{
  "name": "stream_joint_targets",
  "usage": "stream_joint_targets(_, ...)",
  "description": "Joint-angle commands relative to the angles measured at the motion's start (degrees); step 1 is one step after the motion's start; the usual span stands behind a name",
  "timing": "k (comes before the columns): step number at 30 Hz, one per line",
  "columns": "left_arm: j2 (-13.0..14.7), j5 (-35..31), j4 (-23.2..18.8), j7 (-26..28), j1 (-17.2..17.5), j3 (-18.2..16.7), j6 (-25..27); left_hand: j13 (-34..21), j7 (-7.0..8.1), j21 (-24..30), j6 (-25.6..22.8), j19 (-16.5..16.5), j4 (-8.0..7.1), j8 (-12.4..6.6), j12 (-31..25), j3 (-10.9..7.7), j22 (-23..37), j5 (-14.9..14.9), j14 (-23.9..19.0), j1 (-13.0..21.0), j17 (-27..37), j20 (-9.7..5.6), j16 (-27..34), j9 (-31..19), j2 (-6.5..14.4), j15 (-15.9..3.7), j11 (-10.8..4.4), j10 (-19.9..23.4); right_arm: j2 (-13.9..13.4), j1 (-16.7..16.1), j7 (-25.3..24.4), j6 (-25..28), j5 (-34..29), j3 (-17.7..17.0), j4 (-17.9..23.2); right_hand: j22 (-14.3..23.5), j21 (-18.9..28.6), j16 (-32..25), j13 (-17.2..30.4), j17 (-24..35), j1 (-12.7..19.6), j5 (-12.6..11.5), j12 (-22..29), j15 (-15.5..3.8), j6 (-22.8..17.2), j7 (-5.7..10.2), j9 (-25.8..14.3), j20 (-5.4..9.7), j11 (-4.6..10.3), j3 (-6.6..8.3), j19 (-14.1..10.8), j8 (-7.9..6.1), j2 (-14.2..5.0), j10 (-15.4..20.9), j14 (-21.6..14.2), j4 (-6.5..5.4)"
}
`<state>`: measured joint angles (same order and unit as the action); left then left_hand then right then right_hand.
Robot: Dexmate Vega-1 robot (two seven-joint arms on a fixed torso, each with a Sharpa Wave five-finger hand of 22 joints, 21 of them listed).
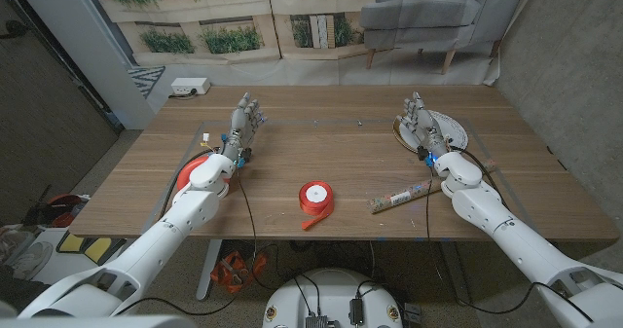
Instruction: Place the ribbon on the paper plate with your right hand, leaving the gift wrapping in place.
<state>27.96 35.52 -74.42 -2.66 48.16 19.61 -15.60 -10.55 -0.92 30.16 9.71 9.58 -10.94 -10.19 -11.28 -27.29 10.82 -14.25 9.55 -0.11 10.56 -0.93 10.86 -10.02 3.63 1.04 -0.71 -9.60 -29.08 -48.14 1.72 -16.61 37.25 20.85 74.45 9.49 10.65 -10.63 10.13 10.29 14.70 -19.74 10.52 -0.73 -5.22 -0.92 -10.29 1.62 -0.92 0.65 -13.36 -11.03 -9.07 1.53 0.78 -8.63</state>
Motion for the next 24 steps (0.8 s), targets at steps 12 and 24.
stream_joint_targets(12,-6.62,-7.24,1.24,-4.96,0.52,-7.89,3.4,-0.14,0.13,0.27,9.57,14.18,0.01,-0.29,-0.21,-0.09,0.14,-0.44,14.87,0.02,0.22,0.04,0.3,-0.1,5.93,0.14,-0.09,-14.89,-0.67,0.35,0.35,-3.34,-5.68,0.29,-0.52,0.26,1.02,-0.86,0.22,-0.04,1.25,0.14,0.44,2.5,-0.53,2.03,-0.33,-3.2,0.13,0.66,-2.85,-0.2,0.94,0.93,-2.32,1.18)
stream_joint_targets(24,-8.29,-9.13,2.4,-6.67,-0.12,-9.75,4.34,-0.15,0.09,0.29,8.38,13.82,0.05,-0.73,-0.46,0.19,0.14,-0.54,14.35,0.07,0.2,1.03,0.47,-0.13,5.91,0.98,0.45,-14.29,-2.85,-0.53,-1.57,-3.92,-9.97,0.82,1.48,0.27,1.09,-0.9,0.25,-0.06,2.06,0.37,0.99,2.9,-1.53,1.87,-0.38,-3.42,-1.29,0.95,-3.88,-0.46,1.29,2.98,-3.47,1.94)
